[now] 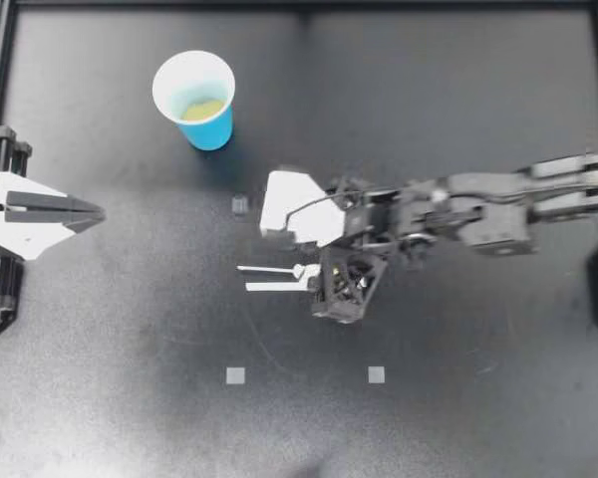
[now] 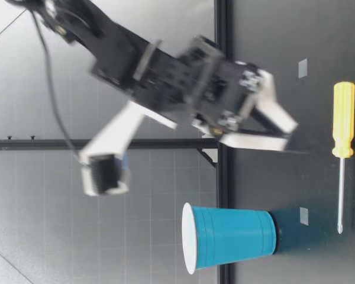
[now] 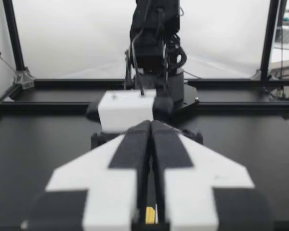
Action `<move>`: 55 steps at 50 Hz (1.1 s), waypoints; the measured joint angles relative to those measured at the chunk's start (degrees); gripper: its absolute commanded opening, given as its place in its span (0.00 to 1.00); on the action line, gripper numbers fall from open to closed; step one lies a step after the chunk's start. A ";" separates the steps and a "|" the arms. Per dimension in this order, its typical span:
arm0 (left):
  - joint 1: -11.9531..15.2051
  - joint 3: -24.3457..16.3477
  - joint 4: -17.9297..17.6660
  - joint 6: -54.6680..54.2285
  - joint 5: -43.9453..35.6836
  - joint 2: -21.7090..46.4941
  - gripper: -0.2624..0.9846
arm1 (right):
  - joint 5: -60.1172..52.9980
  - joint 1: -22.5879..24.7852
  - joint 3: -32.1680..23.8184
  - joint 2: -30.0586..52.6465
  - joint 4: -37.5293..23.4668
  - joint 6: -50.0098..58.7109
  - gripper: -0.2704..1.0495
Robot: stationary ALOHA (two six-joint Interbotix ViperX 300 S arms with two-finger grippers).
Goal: Pick up the screwdriver with the right arm, hand it over to the left arm then place it into the cup.
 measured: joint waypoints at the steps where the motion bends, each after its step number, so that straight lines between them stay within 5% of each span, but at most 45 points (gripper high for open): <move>1: 0.00 0.00 0.09 0.00 0.00 0.09 0.31 | 0.26 0.00 -0.18 0.35 -0.09 0.00 0.66; 31: 0.00 0.26 0.00 0.00 0.00 0.09 0.31 | 0.53 0.00 -1.67 5.80 -1.85 -0.09 0.63; 55: 0.00 0.26 0.00 0.00 0.00 -0.09 0.31 | 0.70 0.09 -1.76 6.06 -2.72 0.00 0.25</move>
